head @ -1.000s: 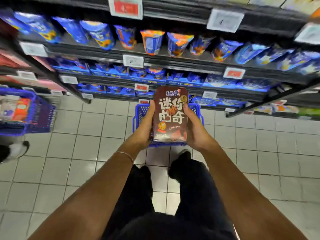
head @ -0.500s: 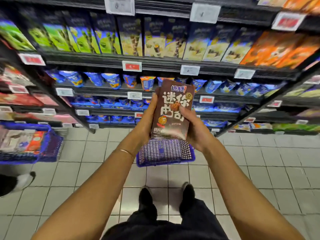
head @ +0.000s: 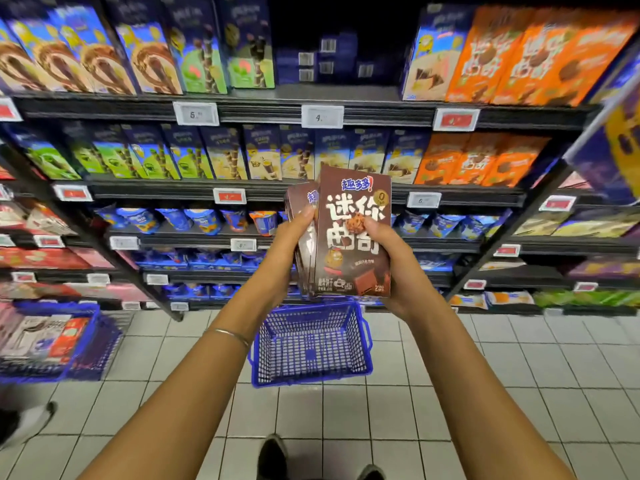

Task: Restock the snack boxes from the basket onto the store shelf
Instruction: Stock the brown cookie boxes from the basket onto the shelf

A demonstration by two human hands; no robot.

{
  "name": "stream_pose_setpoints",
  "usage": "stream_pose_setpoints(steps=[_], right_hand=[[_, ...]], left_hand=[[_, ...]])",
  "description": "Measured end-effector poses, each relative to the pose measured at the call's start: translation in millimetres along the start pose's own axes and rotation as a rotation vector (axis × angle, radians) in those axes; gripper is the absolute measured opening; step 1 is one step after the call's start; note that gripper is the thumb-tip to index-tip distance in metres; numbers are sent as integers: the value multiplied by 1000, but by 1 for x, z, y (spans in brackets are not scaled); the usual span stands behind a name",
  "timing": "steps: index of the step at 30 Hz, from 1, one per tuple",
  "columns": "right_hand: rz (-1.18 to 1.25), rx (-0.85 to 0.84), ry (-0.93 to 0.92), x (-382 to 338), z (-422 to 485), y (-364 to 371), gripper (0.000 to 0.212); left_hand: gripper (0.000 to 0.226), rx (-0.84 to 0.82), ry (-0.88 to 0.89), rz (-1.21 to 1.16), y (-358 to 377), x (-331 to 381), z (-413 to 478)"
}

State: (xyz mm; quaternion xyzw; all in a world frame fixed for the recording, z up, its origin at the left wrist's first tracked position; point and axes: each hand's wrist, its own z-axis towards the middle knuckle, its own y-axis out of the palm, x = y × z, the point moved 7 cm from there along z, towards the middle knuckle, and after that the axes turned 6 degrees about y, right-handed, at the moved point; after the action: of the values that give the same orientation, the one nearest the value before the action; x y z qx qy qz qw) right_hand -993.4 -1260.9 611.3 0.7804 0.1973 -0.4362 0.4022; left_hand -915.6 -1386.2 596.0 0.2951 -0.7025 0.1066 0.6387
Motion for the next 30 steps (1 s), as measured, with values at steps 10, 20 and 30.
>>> stream_pose_setpoints(steps=[10,20,30], right_hand=[[32,104,-249,-126,-44,-74,54],[-97,34,-542,-284,-33,-56,52],[-244,56,-706,-368,4,-68,43]], left_hand=[[104,28,199,-133,118,65,43],[97,-68,529,-125,185,218,102],[93,-133,671,-114,195,284,172]])
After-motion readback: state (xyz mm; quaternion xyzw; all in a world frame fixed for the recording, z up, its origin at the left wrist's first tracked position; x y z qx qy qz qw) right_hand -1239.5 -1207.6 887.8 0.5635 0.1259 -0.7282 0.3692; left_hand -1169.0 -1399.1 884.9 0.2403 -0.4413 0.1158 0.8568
